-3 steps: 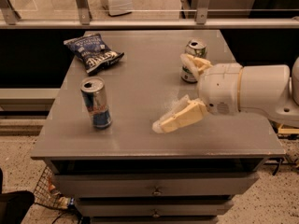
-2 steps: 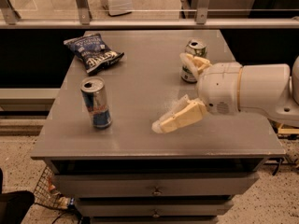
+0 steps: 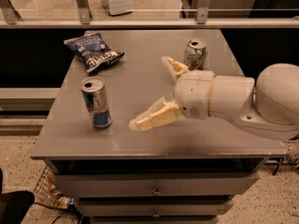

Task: Knock redbull can over

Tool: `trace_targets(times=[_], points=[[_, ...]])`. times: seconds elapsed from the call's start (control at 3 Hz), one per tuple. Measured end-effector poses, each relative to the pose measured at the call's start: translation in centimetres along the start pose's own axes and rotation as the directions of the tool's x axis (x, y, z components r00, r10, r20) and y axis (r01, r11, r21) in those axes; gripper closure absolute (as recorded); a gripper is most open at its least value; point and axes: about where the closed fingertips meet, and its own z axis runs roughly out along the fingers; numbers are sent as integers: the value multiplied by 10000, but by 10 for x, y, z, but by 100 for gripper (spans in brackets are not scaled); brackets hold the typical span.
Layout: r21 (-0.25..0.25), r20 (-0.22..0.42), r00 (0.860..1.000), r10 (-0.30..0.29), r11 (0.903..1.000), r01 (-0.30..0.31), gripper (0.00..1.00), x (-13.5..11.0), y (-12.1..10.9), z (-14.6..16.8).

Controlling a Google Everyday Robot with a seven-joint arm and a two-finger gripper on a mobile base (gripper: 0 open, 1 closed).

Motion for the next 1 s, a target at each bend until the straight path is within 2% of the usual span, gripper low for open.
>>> trace_targets(times=[0.33, 0.67, 1.0], points=[[-50, 512, 9986, 103, 9999, -100, 0, -1, 1, 25], [-362, 1031, 9943, 282, 9990, -246, 0, 1, 7, 48], [-952, 1511, 9865, 638, 9942, -497, 0, 0, 16, 72]])
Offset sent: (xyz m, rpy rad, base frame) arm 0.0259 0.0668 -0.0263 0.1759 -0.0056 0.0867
